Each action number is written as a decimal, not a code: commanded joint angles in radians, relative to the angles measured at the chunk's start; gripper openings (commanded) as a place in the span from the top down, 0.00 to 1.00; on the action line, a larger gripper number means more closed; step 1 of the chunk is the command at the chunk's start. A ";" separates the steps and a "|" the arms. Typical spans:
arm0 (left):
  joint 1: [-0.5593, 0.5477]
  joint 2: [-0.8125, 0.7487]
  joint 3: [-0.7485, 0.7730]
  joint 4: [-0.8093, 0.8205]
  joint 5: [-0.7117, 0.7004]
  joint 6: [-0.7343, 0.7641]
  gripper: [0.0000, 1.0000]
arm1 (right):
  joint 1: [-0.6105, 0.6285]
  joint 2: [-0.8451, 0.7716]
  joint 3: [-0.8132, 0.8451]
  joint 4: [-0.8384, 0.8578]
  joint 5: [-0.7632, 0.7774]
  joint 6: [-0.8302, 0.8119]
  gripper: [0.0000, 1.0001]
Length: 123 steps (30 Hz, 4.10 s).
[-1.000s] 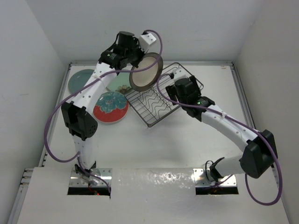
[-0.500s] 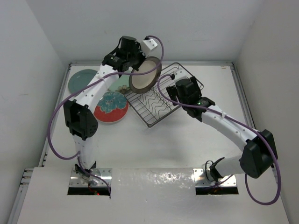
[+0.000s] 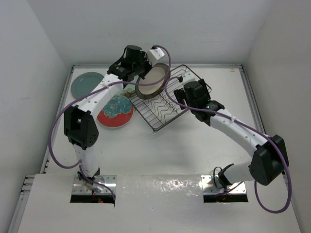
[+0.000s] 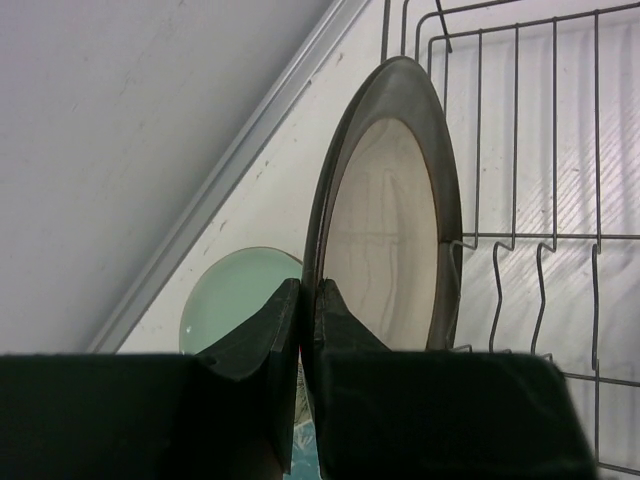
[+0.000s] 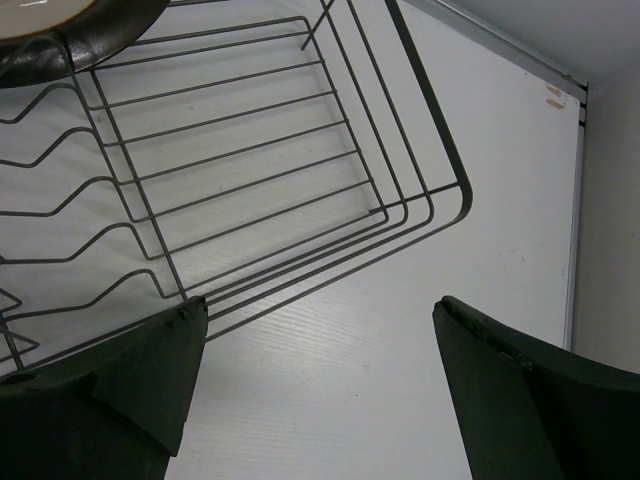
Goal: Load the plates into the dish rack
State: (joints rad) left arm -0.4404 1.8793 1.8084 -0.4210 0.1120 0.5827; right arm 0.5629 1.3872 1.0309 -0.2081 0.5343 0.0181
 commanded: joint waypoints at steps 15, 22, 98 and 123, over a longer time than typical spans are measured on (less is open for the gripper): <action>-0.017 -0.042 -0.052 0.056 0.110 -0.044 1.00 | -0.014 -0.008 0.035 0.041 0.003 -0.010 0.06; -0.021 -0.078 -0.129 0.117 0.103 0.020 1.00 | -0.014 0.009 0.046 0.039 -0.019 -0.010 0.06; 0.891 0.045 0.046 -0.237 0.211 -0.642 0.14 | -0.024 0.105 0.210 0.035 -0.411 0.023 0.05; 1.016 0.426 -0.126 0.128 0.371 -0.877 0.26 | -0.017 0.223 0.454 0.081 -0.530 0.218 0.13</action>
State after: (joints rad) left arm 0.5694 2.2696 1.7210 -0.3756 0.4355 -0.2409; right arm 0.5438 1.6085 1.4235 -0.1654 0.0238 0.2096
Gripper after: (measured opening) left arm 0.749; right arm 0.874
